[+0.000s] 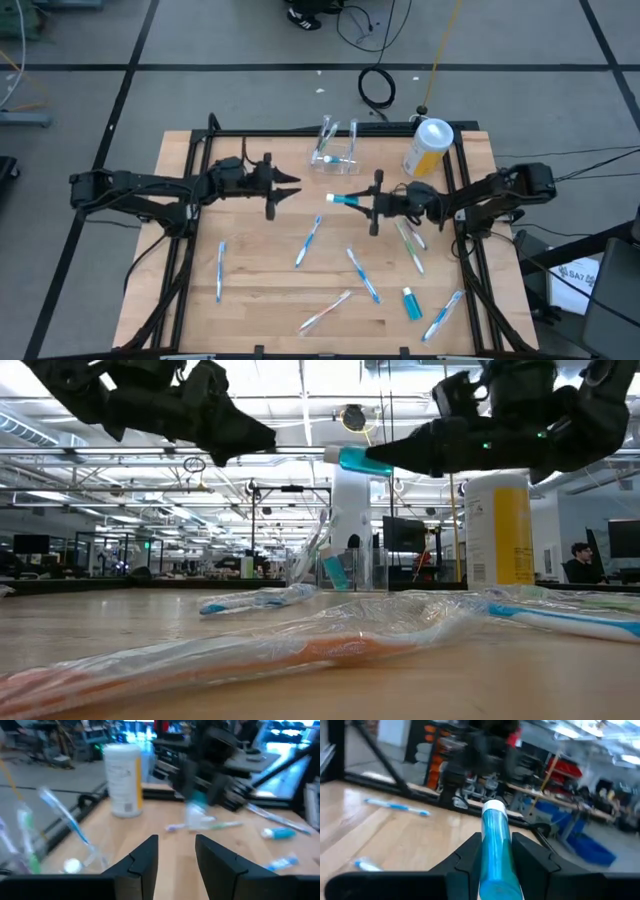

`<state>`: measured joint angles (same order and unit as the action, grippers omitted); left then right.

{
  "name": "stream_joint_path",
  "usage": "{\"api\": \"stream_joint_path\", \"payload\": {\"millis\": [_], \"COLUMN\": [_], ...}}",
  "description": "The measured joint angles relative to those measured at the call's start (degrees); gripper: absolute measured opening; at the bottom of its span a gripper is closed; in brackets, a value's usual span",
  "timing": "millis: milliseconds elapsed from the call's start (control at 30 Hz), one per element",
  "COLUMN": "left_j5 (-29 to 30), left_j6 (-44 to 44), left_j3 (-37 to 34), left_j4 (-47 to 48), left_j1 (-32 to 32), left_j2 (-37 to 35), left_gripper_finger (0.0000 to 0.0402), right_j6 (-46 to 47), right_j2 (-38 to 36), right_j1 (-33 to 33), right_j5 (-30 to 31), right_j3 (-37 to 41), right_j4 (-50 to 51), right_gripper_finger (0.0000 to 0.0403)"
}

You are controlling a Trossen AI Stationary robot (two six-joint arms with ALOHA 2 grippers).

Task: Pick & Place toothbrushing station
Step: Put the mouthwash into the transparent organizer

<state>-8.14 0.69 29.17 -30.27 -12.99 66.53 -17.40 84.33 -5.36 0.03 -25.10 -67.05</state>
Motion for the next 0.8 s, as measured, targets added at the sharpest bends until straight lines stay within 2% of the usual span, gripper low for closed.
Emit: {"api": "stream_joint_path", "payload": {"millis": [200, 367, 533, 733, 800], "left_j5": [3.03, -0.46, -0.89, -0.68, -0.83], "left_j6": [0.16, 5.94, 9.38, 9.53, 9.61], "left_j3": [0.08, 0.17, 0.45, 5.03, 7.18], "left_j4": [-2.8, -6.82, -13.06, -13.26, -12.49], "left_j1": [0.72, 1.25, 2.45, 2.72, 3.01], "left_j2": [2.11, 6.17, 11.52, 15.89, 17.65], "left_gripper_finger": [0.0134, 0.0134, 0.0134, 0.0134, 0.0134], "right_j6": [9.29, 11.79, 13.71, 13.69, 13.69], "right_j2": [0.22, 0.24, 0.24, 0.24, 0.22], "right_j1": [-3.02, -3.18, -3.18, -3.18, -3.15], "right_j5": [-0.2, -0.35, -0.84, -6.26, -6.34], "right_j3": [0.39, 0.39, 0.37, 0.37, 0.37], "right_j4": [1.28, 0.84, 0.86, 0.38, -0.04], "right_gripper_finger": [0.0093, 0.0093, 0.0093, 0.0093, 0.0093]}}
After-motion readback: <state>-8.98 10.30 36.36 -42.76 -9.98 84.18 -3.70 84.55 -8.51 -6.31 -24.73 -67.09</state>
